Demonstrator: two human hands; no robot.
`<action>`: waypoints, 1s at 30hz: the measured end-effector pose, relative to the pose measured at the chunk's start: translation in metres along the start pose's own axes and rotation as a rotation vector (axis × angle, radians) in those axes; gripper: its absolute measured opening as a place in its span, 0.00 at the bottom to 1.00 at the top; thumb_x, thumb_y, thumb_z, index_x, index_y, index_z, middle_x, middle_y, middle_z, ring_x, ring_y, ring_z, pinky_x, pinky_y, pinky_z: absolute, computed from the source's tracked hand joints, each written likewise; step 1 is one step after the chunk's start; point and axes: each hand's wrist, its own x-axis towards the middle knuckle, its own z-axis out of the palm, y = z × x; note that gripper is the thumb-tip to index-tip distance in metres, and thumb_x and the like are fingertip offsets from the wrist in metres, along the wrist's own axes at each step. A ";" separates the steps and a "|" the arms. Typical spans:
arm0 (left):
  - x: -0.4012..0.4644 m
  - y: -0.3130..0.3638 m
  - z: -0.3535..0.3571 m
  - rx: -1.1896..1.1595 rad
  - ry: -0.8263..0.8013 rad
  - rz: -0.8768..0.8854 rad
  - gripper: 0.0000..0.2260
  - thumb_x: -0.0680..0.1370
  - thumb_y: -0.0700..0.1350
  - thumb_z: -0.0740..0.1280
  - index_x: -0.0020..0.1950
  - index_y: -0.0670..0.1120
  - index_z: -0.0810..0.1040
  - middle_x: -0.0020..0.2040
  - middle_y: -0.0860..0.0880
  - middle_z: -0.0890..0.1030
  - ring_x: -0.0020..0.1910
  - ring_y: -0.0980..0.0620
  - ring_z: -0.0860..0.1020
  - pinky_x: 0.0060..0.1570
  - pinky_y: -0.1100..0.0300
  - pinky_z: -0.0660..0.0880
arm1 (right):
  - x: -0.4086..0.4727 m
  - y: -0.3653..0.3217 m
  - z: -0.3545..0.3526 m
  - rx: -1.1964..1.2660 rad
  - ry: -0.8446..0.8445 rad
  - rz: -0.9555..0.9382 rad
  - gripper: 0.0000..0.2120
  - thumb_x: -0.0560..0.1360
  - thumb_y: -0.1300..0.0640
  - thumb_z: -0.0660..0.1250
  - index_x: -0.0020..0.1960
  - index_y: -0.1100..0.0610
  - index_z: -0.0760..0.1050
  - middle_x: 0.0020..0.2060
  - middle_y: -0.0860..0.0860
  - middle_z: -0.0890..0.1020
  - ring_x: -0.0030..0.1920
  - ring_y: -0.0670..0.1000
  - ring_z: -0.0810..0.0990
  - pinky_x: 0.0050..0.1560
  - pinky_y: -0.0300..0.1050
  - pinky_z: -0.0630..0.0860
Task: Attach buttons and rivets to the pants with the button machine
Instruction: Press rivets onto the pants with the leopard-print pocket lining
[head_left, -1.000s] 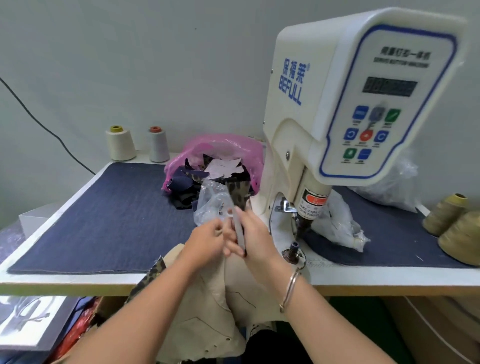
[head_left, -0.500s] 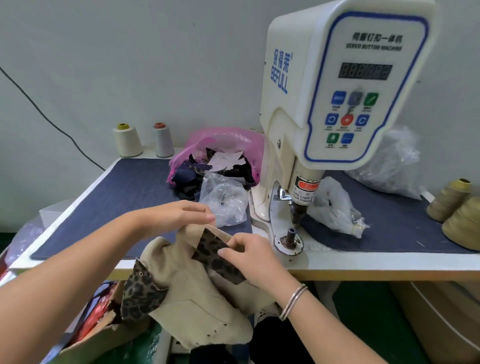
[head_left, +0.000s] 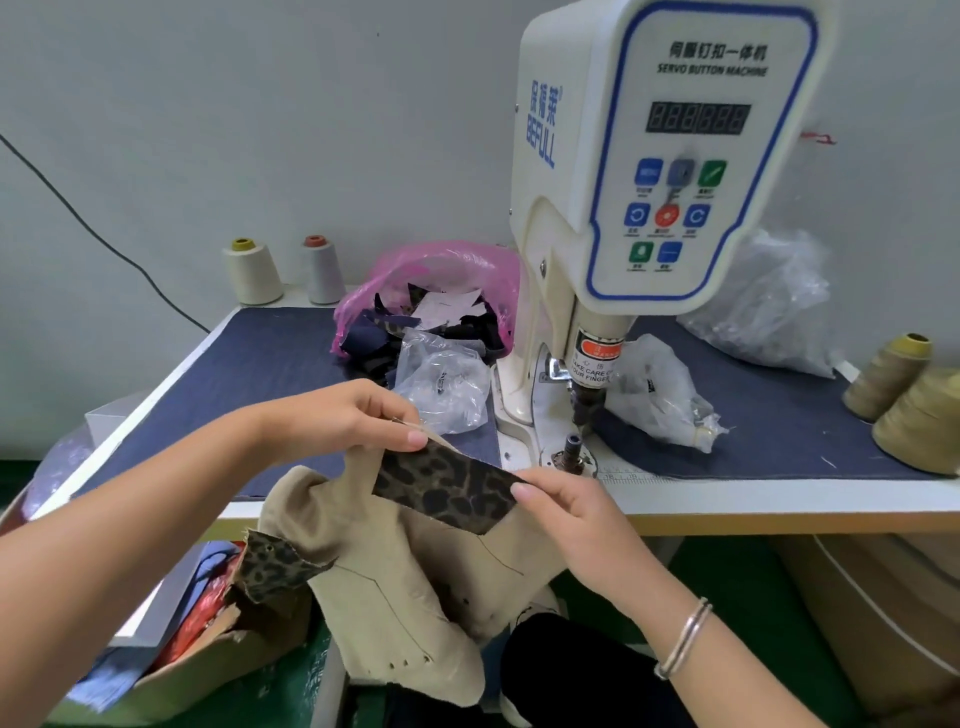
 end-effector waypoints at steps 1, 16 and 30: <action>0.002 0.002 0.004 -0.004 -0.015 0.005 0.18 0.74 0.49 0.68 0.41 0.33 0.75 0.33 0.46 0.75 0.31 0.53 0.76 0.35 0.66 0.71 | -0.004 0.002 -0.003 0.033 -0.004 0.022 0.12 0.80 0.59 0.61 0.55 0.50 0.81 0.49 0.41 0.84 0.53 0.39 0.80 0.51 0.27 0.70; 0.054 0.019 0.043 0.223 -0.050 -0.052 0.13 0.72 0.63 0.67 0.41 0.55 0.82 0.38 0.44 0.76 0.38 0.51 0.71 0.46 0.56 0.73 | -0.020 0.022 -0.061 -0.025 0.076 0.323 0.24 0.80 0.43 0.55 0.54 0.62 0.77 0.52 0.58 0.80 0.53 0.53 0.79 0.57 0.45 0.71; 0.084 -0.004 0.061 0.094 0.183 -0.022 0.21 0.75 0.53 0.70 0.33 0.40 0.66 0.30 0.49 0.64 0.30 0.54 0.62 0.31 0.66 0.59 | 0.010 0.033 -0.107 -0.214 -0.004 0.254 0.14 0.78 0.48 0.63 0.42 0.57 0.79 0.40 0.58 0.77 0.40 0.47 0.73 0.49 0.44 0.70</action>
